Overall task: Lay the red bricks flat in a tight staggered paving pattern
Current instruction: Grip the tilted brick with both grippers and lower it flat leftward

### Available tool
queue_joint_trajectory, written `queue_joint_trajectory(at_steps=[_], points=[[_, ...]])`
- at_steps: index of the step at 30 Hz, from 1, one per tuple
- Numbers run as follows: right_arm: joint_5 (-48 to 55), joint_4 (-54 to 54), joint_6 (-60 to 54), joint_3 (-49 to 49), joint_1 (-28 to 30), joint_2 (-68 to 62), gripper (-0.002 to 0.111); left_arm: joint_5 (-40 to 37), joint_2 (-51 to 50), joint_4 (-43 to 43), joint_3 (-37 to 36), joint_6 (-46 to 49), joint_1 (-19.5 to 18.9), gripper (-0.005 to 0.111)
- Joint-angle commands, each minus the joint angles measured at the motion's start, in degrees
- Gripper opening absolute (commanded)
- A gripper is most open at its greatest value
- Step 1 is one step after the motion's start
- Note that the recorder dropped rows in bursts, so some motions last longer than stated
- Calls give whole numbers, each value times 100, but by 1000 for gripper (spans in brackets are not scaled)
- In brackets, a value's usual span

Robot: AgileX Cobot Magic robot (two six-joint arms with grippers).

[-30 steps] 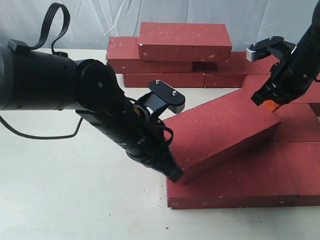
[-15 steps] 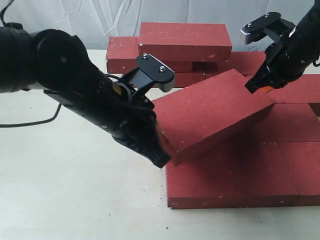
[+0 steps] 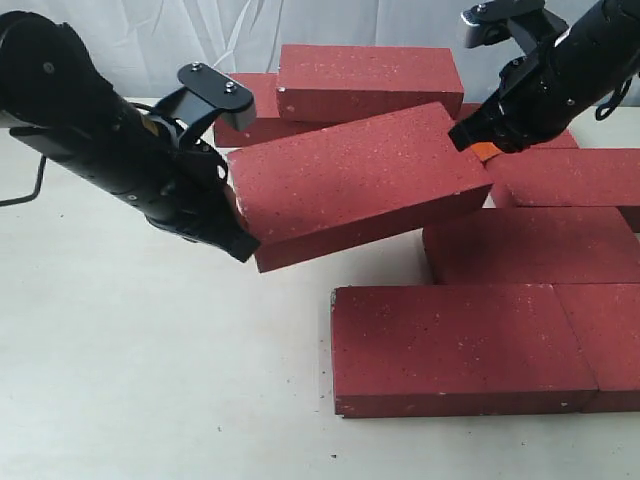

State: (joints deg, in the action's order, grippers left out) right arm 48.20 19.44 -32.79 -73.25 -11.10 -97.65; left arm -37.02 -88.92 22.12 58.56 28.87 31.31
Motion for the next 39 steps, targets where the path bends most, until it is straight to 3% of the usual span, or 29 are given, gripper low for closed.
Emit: queue_joint_trajectory(at_steps=[1, 9, 14, 26, 35, 39], points=[[157, 641, -12, -91, -238, -83, -1, 318, 66, 120, 29, -34, -330, 0], [-289, 665, -12, -91, -813, -451, -1, 365, -45, 36, 14, -34, -1019, 0], [-385, 676, -12, -223, -953, -783, -1, 701, -296, 49, -170, -34, -1248, 0], [-818, 740, 42, -532, -953, -1521, -1, 1906, -1274, 3, -170, -19, -1247, 0], [-1462, 343, 31, -532, -953, -1919, -1, 2051, -1283, -358, -170, -18, -1247, 0], [-1698, -87, 52, -532, -869, -1918, -1, 2025, -1283, -626, -170, -26, -1633, 0]])
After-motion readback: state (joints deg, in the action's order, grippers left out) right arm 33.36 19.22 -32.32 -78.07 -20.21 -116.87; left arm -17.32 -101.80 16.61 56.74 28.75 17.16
